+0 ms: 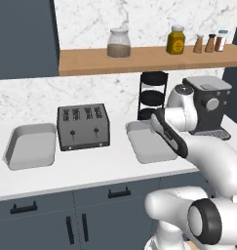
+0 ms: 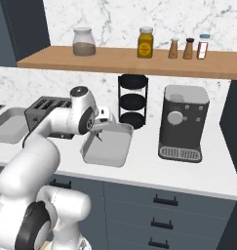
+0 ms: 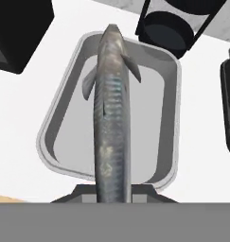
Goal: Place one cucumber and one fish in each tupperware on the nearby counter, to pack two identical lunches.
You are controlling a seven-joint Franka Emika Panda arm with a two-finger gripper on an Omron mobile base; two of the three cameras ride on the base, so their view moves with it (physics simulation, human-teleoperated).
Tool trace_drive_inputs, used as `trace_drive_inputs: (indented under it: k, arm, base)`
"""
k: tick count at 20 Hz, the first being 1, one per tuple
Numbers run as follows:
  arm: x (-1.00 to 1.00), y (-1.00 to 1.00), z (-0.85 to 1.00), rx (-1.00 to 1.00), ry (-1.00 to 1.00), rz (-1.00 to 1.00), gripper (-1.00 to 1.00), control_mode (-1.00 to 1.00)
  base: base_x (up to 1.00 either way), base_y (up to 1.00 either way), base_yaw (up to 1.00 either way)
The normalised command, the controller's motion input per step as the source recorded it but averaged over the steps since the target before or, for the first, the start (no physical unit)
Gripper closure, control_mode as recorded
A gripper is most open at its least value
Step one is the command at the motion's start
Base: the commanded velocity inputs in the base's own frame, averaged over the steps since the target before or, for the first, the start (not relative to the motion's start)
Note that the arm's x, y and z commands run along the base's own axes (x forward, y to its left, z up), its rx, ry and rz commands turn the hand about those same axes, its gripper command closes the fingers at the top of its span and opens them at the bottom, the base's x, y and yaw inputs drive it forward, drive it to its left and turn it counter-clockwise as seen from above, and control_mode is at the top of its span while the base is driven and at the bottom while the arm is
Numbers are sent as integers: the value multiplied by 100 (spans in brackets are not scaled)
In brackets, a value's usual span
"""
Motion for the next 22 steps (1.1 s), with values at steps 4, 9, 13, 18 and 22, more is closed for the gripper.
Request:
trace_drive_inputs:
  k: [4,9,13,18,22]
  arm:
    - [90,0,-59,0,-2,0,100,-100]
    - [84,0,-52,0,0,0,100,-100]
    - [45,0,-56,0,4,0,-100,-100]
    - [5,-6,-17,0,0,0,-100,-100]
    - [-1,-3,19,4,0,-2,-100,-100]
  base:
    - [0,0,0]
    - [0,0,0]
    - [0,0,0]
    - [0,0,0]
    - [0,0,0]
